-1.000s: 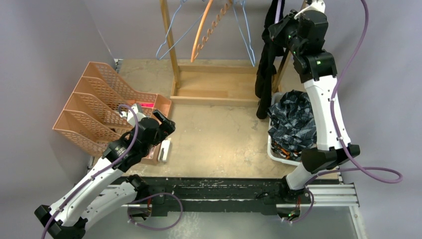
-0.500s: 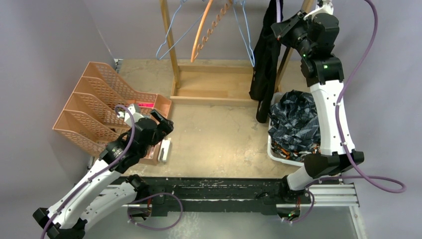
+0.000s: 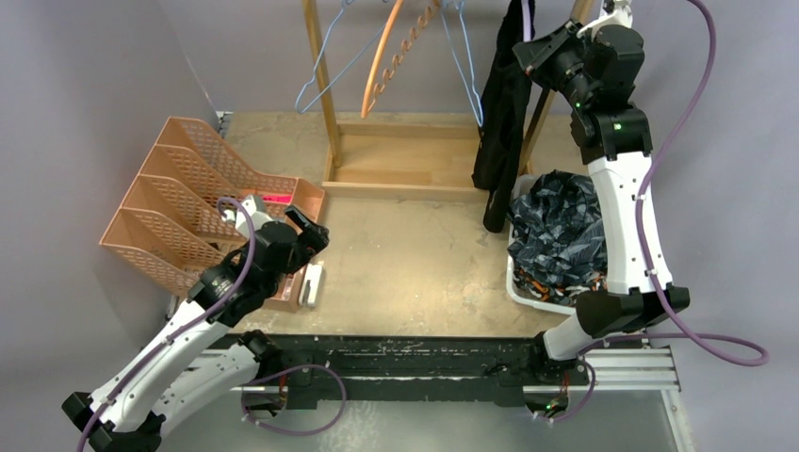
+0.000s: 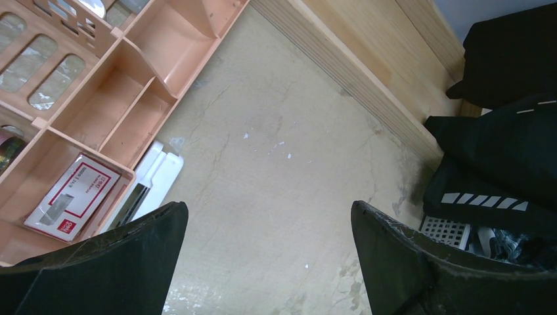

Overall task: Remove the shorts from the hanger
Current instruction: Pick up the hanger from the clothes rod.

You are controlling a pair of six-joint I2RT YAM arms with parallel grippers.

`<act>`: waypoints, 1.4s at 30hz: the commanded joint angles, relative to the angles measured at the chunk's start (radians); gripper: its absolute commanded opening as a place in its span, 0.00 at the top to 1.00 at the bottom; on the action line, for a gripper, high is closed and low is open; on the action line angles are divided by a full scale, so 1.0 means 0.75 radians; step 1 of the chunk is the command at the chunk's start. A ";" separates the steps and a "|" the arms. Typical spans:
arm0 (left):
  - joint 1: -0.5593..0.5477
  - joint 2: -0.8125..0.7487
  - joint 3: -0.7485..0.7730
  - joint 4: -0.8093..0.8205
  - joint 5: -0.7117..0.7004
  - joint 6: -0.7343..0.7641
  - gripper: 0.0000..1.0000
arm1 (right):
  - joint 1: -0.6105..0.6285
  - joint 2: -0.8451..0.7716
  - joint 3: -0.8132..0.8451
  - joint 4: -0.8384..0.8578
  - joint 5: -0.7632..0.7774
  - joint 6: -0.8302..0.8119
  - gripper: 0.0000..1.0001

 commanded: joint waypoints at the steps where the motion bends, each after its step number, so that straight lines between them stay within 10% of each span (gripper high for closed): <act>1: 0.007 -0.002 0.029 0.028 -0.004 0.018 0.05 | -0.003 -0.062 0.035 0.229 -0.039 0.050 1.00; 25: 0.007 0.019 0.027 0.033 -0.006 0.016 0.05 | -0.003 -0.208 -0.078 0.315 -0.020 0.190 1.00; 42: 0.008 0.021 0.012 0.051 0.016 0.004 0.05 | -0.003 -0.611 -0.684 0.339 -0.033 0.226 1.00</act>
